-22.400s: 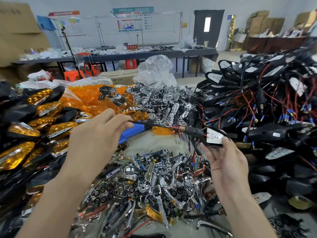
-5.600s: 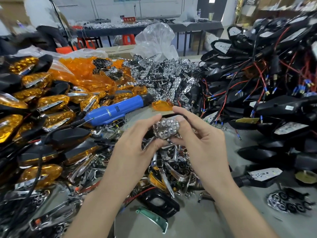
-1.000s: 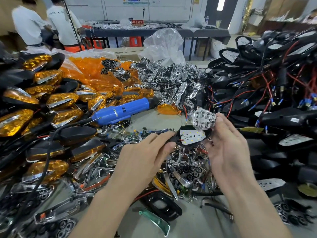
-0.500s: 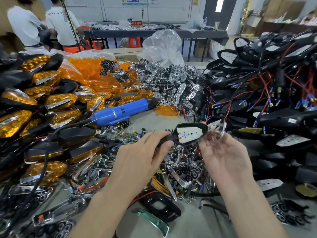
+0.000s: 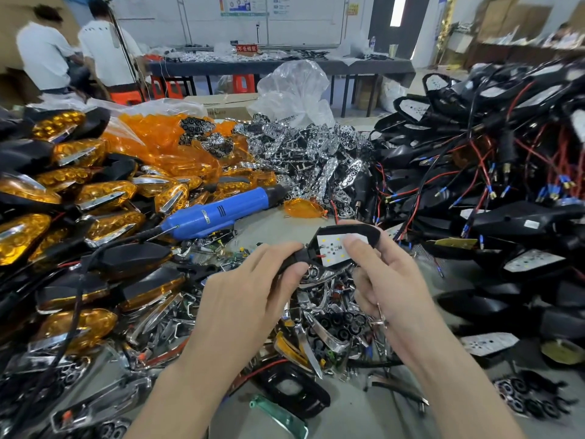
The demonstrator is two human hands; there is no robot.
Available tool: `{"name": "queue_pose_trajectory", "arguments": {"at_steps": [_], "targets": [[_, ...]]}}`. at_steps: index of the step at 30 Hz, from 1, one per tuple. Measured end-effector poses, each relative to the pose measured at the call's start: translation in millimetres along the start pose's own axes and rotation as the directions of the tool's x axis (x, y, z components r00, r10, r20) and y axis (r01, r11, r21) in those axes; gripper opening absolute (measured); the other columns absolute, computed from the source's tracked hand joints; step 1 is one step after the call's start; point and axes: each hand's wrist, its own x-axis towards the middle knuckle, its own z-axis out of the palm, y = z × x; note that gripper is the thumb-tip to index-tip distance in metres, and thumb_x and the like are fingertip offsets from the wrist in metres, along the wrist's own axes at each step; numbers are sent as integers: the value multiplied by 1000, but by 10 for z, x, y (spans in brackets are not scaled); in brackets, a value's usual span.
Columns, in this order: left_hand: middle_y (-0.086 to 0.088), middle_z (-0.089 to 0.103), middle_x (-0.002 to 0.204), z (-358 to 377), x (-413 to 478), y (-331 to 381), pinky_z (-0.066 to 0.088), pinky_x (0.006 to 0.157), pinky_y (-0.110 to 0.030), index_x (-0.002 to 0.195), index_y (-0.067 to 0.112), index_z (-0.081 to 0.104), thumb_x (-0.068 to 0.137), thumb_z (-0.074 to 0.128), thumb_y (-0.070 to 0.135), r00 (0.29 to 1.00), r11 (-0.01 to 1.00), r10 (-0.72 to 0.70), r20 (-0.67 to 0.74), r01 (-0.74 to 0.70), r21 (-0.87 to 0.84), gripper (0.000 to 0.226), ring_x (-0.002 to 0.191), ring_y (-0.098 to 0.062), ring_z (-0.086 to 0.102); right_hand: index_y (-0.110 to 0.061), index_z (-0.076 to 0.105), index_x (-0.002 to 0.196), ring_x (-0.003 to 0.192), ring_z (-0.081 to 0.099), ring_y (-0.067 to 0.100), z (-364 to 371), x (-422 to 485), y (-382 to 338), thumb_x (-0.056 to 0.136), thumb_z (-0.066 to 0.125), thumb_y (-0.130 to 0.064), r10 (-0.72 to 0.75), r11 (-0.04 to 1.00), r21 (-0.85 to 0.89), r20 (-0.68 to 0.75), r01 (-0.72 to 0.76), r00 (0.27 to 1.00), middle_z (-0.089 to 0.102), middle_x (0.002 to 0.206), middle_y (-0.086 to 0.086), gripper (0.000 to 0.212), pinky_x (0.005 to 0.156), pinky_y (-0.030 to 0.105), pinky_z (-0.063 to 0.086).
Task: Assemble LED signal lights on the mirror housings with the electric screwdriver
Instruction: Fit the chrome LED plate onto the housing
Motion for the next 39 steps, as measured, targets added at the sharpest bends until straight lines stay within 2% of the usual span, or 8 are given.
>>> {"name": "queue_pose_trajectory", "arguments": {"at_steps": [5,9,14,18,22,26,31,39], "targets": [[10,65,95,-1,-6,-6,48,44,-33,121,28,56,107,33,49,999,1000,10,33,-11,24,33,58,-10,57,-26,75,96,39,22,8,-8,5,11,93,72,-43,14,996,83,-13,-13,1000,32,58,1,18,36,17,22],[10,65,94,-19,-10,-17,47,44,-32,120,29,56,107,33,49,999,1000,9,34,-10,30,33,55,-9,52,-22,76,100,38,23,8,-8,2,-7,86,67,-47,29,994,108,-9,-28,1000,34,59,7,30,35,18,22],[11,65,96,-19,-7,-16,47,43,-32,121,28,57,106,35,49,999,999,-1,51,-1,40,34,53,-7,50,-25,78,106,38,26,7,12,-10,-23,88,64,-42,41,987,152,12,-42,999,47,85,18,29,33,19,24],[11,65,96,-23,-4,-19,46,43,-30,121,28,57,106,34,50,998,999,5,57,-7,40,36,53,-7,51,-24,79,106,38,26,6,7,-20,-32,89,64,-36,50,981,188,21,-53,999,45,86,17,26,33,18,25],[11,65,95,-20,-2,-25,47,44,-30,121,28,58,105,38,48,999,999,10,41,-11,32,32,54,-8,53,-17,79,105,37,26,6,5,-11,-38,86,68,-36,110,974,203,-14,-105,994,39,68,12,28,33,19,25],[11,64,91,-14,-8,-31,46,43,-30,120,27,61,105,40,47,999,999,18,33,-19,44,32,53,-7,49,-19,79,107,38,27,7,-4,3,-33,95,65,-28,155,969,197,-9,-150,988,47,94,16,20,34,19,26],[11,64,87,-12,-2,-41,44,42,-28,118,26,64,105,41,48,999,998,38,8,-38,50,34,52,-6,50,-16,78,111,38,28,6,3,4,-42,87,67,-34,145,970,196,-3,-142,989,51,94,17,32,34,19,28],[12,66,87,-32,-8,-43,46,43,-31,118,27,66,104,44,49,1000,998,19,-3,-19,57,35,55,-6,53,-20,79,110,40,28,7,0,-6,-50,86,66,-41,147,970,193,8,-146,989,53,100,17,34,35,19,31]]}}
